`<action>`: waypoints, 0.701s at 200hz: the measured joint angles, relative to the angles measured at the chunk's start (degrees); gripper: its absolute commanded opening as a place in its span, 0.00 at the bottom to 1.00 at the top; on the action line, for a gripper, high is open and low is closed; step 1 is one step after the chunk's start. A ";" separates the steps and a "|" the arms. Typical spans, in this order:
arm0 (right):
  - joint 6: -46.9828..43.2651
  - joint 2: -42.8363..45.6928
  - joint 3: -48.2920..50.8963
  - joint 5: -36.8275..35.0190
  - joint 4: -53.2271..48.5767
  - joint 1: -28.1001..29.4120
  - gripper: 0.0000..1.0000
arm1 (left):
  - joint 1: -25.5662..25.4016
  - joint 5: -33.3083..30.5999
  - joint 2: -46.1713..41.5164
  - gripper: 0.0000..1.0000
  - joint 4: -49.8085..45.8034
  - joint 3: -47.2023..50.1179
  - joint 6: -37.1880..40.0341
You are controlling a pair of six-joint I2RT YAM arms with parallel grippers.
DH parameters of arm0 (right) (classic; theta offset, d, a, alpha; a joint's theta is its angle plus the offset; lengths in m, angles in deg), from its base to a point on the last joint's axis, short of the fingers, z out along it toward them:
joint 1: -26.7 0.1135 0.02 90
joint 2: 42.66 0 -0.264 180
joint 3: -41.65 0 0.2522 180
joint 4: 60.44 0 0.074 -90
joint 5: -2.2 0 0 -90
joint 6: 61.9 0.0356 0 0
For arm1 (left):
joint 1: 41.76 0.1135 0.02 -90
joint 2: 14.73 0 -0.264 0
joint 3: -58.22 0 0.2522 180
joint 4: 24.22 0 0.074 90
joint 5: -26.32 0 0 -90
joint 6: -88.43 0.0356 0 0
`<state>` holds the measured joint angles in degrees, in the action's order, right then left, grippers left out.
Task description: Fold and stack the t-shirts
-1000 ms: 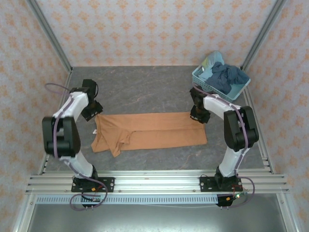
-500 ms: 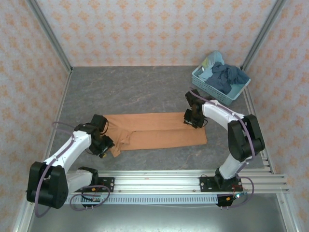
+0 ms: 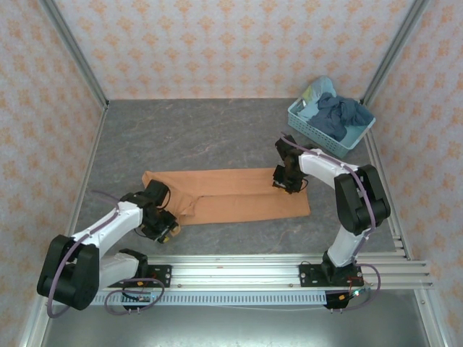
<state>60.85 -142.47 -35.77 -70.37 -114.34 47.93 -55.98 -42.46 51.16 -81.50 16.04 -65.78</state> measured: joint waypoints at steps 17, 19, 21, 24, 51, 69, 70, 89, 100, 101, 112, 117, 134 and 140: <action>0.13 0.00 0.00 0.00 0.11 0.00 0.25 | -0.66 -0.61 0.31 0.21 -0.26 -0.13 -0.63; 0.17 0.00 0.02 0.00 0.13 0.00 0.25 | -0.72 -0.68 0.42 0.20 -0.39 -0.22 -0.48; 0.15 0.00 0.00 0.00 0.15 0.00 0.25 | -0.76 -0.70 0.46 0.19 -0.46 -0.26 -0.52; 0.20 0.00 0.00 0.00 0.17 0.00 0.25 | -0.81 -0.76 0.63 0.17 -0.52 -0.37 -0.74; 0.61 0.00 0.02 0.02 0.52 0.00 0.25 | -1.09 -0.90 2.60 0.01 -0.81 -1.75 -0.66; 0.90 -0.09 0.02 -0.07 0.61 0.00 0.24 | -1.27 -2.23 3.21 0.00 -1.03 -3.04 0.13; 0.92 -0.13 0.02 -0.09 0.61 0.00 0.24 | -1.29 -2.32 3.21 0.00 -1.05 -3.08 0.20; 1.22 -1.18 0.02 -0.68 0.55 -0.07 0.23 | -1.55 -5.77 2.47 0.00 -2.69 -5.95 1.22; 1.51 -2.49 0.02 -1.07 0.39 -0.17 0.23 | -1.55 -7.87 1.36 0.00 -4.17 -8.46 2.10; 1.55 -2.69 0.02 -1.11 0.37 -0.20 0.22 | -1.55 -8.00 1.29 0.00 -4.22 -8.63 2.19; 1.92 -3.13 -0.46 -1.05 -0.09 -0.57 0.23 | -1.55 -9.86 0.33 0.00 -5.60 -11.34 3.17; 1.99 -3.13 -0.59 -1.14 -0.11 -0.63 0.22 | -1.55 -10.64 0.09 0.00 -6.27 -12.57 3.58; 2.43 -3.54 -0.85 -1.11 -0.46 -0.81 0.22 | -1.55 -13.00 -0.04 0.00 -8.00 -15.65 5.22; 2.56 -3.63 -0.96 -1.11 -0.61 -0.81 0.22 | -1.55 -13.75 0.00 0.00 -8.57 -16.28 5.79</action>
<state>63.41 -146.10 -36.73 -71.48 -114.95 47.12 -57.53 -56.21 51.16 -90.07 -0.25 -59.98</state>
